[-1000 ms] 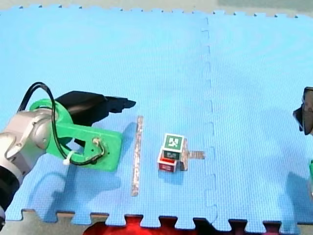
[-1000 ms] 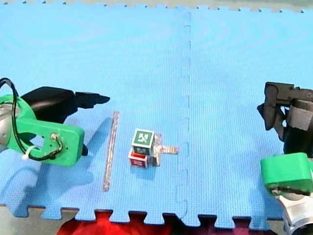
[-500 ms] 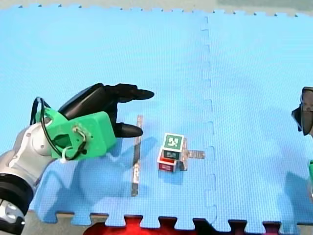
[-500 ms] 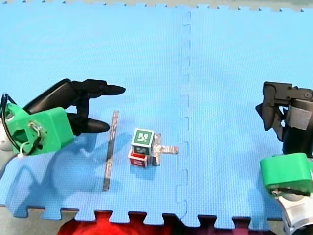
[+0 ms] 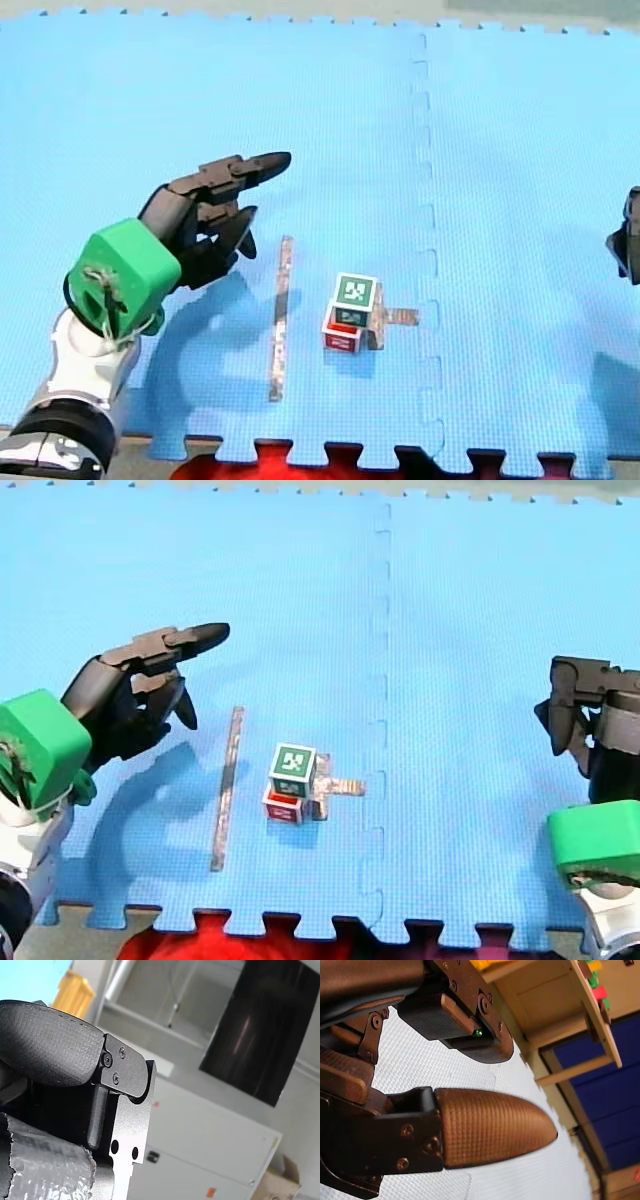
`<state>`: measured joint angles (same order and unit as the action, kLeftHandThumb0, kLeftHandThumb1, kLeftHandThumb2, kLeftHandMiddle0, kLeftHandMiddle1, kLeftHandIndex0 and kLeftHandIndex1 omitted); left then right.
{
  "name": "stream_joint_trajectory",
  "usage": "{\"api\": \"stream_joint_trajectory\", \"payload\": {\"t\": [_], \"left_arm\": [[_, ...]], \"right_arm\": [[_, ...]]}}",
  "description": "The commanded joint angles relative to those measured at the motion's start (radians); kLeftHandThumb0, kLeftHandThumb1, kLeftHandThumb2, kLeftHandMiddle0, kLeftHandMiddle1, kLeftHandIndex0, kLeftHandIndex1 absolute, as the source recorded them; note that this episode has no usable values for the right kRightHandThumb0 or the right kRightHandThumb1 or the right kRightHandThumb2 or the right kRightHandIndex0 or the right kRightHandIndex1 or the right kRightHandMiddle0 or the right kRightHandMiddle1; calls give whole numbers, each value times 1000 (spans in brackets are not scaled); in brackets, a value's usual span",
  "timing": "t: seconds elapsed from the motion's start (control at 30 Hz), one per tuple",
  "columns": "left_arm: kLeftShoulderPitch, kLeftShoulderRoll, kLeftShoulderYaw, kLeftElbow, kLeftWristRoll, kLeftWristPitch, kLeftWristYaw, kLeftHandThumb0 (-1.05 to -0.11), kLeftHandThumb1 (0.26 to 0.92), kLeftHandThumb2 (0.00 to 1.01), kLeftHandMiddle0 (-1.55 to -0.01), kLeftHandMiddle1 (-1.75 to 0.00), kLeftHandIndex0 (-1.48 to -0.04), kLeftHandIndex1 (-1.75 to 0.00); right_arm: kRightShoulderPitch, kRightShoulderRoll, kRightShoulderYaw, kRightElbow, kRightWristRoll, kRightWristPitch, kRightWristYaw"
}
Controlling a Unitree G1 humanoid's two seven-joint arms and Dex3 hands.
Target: Stack cube left
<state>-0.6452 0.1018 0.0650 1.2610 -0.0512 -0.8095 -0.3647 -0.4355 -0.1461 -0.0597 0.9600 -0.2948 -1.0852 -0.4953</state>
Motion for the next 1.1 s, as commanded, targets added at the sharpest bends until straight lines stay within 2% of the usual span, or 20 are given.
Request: {"api": "stream_joint_trajectory", "payload": {"t": [0.0, 0.27, 0.3, 0.33, 0.43, 0.6, 0.67, 0.73, 0.83, 0.93, 1.07], "left_arm": [[-6, 1, 16, 6, -2, -4, -13, -1048, 921, 681, -459, -1746, -563, 0], [-13, 6, 39, 17, 16, 5, -27, -1048, 921, 703, -401, -1705, -542, 0], [-15, 8, 43, 19, 16, 11, -30, -1048, 921, 714, -411, -1638, -541, 0], [-16, 8, 47, 21, 17, 15, -33, -1048, 921, 741, -455, -1430, -539, 0], [-11, 13, 53, 20, 21, 18, -35, -1048, 921, 787, -539, -1136, -541, -2], [-3, 24, 59, 12, 30, 35, -28, -1048, 921, 802, -575, -991, -554, -5], [-2, 25, 60, 8, 32, 36, -28, -1048, 921, 804, -614, -838, -559, -3], [0, 27, 59, 3, 35, 35, -29, -1048, 921, 805, -669, -645, -563, -2], [-2, 30, 59, -4, 38, 34, -26, -1048, 921, 807, -715, -456, -567, -1], [0, 36, 55, -12, 48, 32, -10, -1048, 921, 814, -718, -384, -569, -1], [5, 41, 56, -16, 49, 33, -1, -1048, 921, 830, -688, -239, -571, -1]], "right_arm": [[-3, -10, -5, 10, 8, -11, 5], [-4, -20, -14, 22, 23, -25, 26], [-4, -21, -15, 23, 24, -26, 28], [-4, -22, -15, 24, 25, -28, 30], [-3, -25, -19, 28, 30, -32, 36], [-1, -32, -24, 39, 35, -39, 47], [-1, -33, -24, 42, 35, -40, 50], [-3, -28, -20, 45, 31, -37, 52], [-10, -21, -13, 53, 32, -31, 65], [-23, -15, -7, 62, 30, -25, 71], [-29, -10, -2, 66, 27, -26, 73]]}}
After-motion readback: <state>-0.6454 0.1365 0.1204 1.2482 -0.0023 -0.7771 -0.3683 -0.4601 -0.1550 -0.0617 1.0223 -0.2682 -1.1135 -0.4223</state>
